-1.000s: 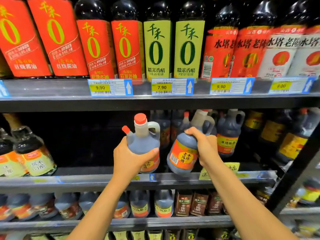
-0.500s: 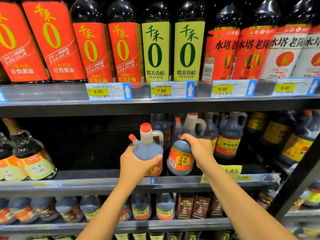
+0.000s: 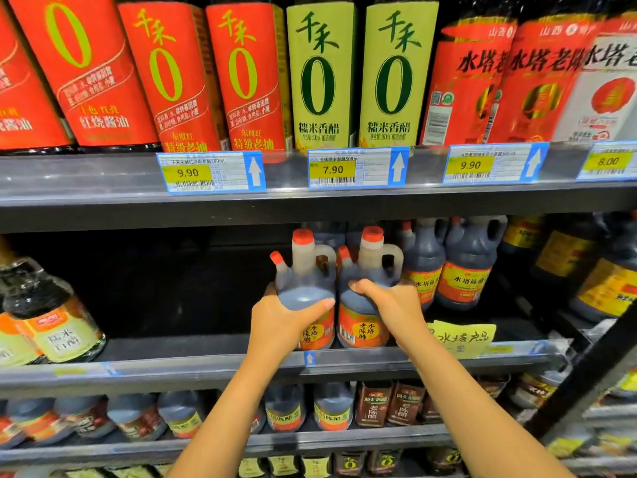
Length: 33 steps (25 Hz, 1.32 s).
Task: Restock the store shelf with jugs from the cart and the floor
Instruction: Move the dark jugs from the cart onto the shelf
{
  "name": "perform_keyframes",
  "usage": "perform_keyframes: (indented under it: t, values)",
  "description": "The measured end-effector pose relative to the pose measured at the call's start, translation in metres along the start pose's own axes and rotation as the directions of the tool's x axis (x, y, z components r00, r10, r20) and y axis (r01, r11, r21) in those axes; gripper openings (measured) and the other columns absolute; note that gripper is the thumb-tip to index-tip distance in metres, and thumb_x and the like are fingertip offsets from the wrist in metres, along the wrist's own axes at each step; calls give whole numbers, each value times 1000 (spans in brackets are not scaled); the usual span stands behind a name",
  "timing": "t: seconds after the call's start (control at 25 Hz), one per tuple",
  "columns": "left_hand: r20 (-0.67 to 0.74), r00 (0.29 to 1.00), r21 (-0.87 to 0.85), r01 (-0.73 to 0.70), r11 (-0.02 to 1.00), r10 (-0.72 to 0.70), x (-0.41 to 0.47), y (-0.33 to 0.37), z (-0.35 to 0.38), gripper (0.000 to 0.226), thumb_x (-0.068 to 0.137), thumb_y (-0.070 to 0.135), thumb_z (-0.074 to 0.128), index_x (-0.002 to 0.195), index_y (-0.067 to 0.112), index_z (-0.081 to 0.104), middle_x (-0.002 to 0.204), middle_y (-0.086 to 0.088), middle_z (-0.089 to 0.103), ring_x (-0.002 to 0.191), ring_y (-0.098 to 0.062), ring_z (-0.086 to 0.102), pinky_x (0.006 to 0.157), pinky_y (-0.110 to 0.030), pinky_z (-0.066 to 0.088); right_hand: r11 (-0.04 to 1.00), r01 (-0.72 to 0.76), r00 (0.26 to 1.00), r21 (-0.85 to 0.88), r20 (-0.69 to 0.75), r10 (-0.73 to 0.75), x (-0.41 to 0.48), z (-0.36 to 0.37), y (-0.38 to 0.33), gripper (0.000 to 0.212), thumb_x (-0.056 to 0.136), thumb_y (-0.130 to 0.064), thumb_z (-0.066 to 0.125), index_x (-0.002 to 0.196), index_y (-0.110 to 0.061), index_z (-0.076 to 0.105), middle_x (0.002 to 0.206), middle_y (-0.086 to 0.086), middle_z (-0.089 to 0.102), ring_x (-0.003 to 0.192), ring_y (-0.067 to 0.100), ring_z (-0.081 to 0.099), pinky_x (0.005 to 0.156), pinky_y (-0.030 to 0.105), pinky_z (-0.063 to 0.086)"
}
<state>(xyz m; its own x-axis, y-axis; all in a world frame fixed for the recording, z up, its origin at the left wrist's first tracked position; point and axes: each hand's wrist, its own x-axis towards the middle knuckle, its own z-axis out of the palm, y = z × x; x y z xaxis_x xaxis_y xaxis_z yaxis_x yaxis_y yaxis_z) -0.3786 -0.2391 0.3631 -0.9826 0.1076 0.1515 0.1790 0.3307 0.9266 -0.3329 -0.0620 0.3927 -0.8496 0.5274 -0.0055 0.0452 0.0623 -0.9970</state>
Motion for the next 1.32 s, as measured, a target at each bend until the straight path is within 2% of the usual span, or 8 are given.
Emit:
perform_keyframes:
  t: [0.32,0.44,0.56,0.72,0.8,0.96,1.2,1.32]
  values:
    - [14,991,-39,-132,990,133,-31,-17,-17,56,66,39,78,114,31,52,109,23,59,99,7,58,80,-12,49,905,248,963,-345,-18,-271,-37,-6,42,59,62,-45,82,103,-25,45,107,-4,56,100,16,55,85,35,50]
    - [25,989,-14,-145,989,145,-20,-16,-11,62,67,44,75,120,18,56,108,12,64,100,-1,62,81,-18,54,891,244,953,-384,-73,-293,-32,-1,43,51,66,-40,82,98,-16,49,98,1,56,94,19,55,80,35,48]
    - [-8,987,18,-159,987,159,-5,-14,1,56,74,33,78,121,11,58,94,18,62,85,11,59,68,-3,46,872,172,962,-458,-112,-248,-22,1,36,47,71,-38,80,86,-7,47,85,4,54,79,20,52,66,32,40]
    - [-46,991,15,-124,992,125,16,-12,16,53,76,25,78,122,9,58,103,4,66,93,-7,62,69,-5,43,858,102,975,-504,-121,-187,5,4,29,39,72,-23,76,60,-5,43,53,3,43,51,19,40,56,31,32]
    - [-65,991,-5,-119,993,119,20,-14,21,55,76,25,78,124,9,57,108,1,64,95,-7,58,77,-15,45,885,164,960,-435,-138,-245,16,6,31,24,70,-13,74,75,-1,54,63,8,56,57,24,50,57,30,34]
    - [-67,994,6,-85,996,86,29,-21,24,60,76,29,78,128,9,55,118,-2,63,105,-14,59,88,-29,50,909,243,941,-337,-147,-306,26,11,42,51,73,-21,77,115,-6,53,100,12,68,89,28,64,70,35,50]
    - [-81,996,160,-31,987,45,46,-19,28,61,76,42,74,127,15,54,118,-10,63,109,-26,61,92,-45,52,708,78,964,-701,-129,-234,42,25,35,70,86,-50,59,127,2,37,125,14,54,113,31,56,78,25,35]
    - [-64,997,195,-27,980,40,48,-12,28,56,80,35,73,127,12,54,119,-11,64,110,-28,61,93,-46,51,796,53,965,-602,-175,-196,39,24,28,62,82,-39,68,121,1,42,118,15,61,108,34,60,75,27,37]
